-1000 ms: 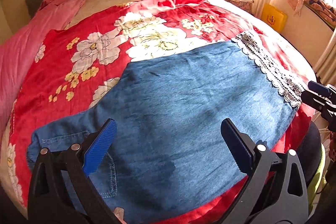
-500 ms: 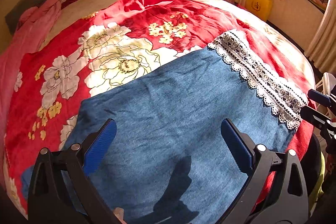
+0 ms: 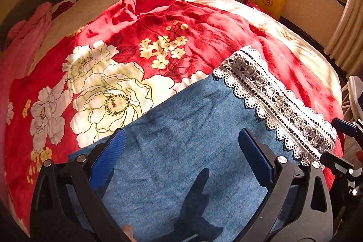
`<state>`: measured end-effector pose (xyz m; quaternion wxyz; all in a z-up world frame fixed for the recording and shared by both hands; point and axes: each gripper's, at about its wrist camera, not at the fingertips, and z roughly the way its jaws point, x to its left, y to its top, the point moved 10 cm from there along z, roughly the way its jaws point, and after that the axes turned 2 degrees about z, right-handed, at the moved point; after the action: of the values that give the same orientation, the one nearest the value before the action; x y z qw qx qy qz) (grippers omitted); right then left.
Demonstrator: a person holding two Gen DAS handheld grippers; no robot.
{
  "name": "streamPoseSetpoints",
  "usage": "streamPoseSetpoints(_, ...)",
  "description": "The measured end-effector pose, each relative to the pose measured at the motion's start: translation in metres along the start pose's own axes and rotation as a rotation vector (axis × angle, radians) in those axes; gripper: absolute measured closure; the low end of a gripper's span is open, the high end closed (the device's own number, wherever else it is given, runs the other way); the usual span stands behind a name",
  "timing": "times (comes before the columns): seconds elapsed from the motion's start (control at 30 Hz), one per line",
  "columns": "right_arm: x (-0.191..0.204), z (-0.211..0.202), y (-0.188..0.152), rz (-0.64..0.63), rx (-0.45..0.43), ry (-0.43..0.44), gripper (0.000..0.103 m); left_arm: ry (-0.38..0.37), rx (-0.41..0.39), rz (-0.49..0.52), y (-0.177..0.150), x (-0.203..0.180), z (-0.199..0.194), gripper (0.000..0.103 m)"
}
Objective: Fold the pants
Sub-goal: 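Grasp the lace-hemmed leg end with the left gripper while the right gripper grasps beside it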
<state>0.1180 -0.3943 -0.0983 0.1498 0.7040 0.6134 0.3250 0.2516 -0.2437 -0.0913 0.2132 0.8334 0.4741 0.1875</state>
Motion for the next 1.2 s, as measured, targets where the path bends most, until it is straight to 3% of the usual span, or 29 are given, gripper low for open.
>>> streamPoseSetpoints(0.3,0.013,0.011,0.000,-0.024,0.022,0.015,0.017,-0.040,0.017,0.046,0.031,-0.009,0.038,0.010)
streamPoseSetpoints(0.57,0.023,0.018,-0.002,-0.031,0.046,0.080,0.018,-0.090,0.060,0.049,0.031,-0.018,0.070,0.010)
streamPoseSetpoints(0.63,0.028,0.018,-0.002,-0.043,0.044,0.092,0.025,-0.129,0.062,0.033,0.030,-0.021,0.072,0.020)
streamPoseSetpoints(0.67,0.030,0.018,-0.002,-0.048,0.046,0.102,0.027,-0.158,0.065,0.029,0.029,-0.025,0.072,0.035)
streamPoseSetpoints(0.7,0.032,0.019,-0.002,-0.047,0.049,0.110,0.027,-0.177,0.063,0.030,0.029,-0.029,0.070,0.043)
streamPoseSetpoints(0.83,0.027,0.031,-0.003,-0.005,0.083,0.111,0.026,-0.169,0.052,0.070,0.030,-0.036,0.066,0.048)
streamPoseSetpoints(0.97,0.028,0.040,-0.005,0.004,0.102,0.102,0.027,-0.178,0.045,0.063,0.031,-0.032,0.070,0.040)
streamPoseSetpoints(1.0,0.028,0.039,-0.004,0.002,0.098,0.099,0.030,-0.184,0.046,0.056,0.030,-0.031,0.071,0.040)
streamPoseSetpoints(1.03,0.026,0.038,-0.004,0.008,0.092,0.094,0.042,-0.191,0.046,0.050,0.030,-0.031,0.071,0.042)
streamPoseSetpoints(1.07,0.024,0.037,-0.003,0.021,0.086,0.100,0.053,-0.199,0.046,0.047,0.030,-0.032,0.071,0.051)
streamPoseSetpoints(1.2,0.021,0.033,-0.001,0.043,0.070,0.120,0.064,-0.179,0.029,0.080,0.032,-0.042,0.062,0.079)
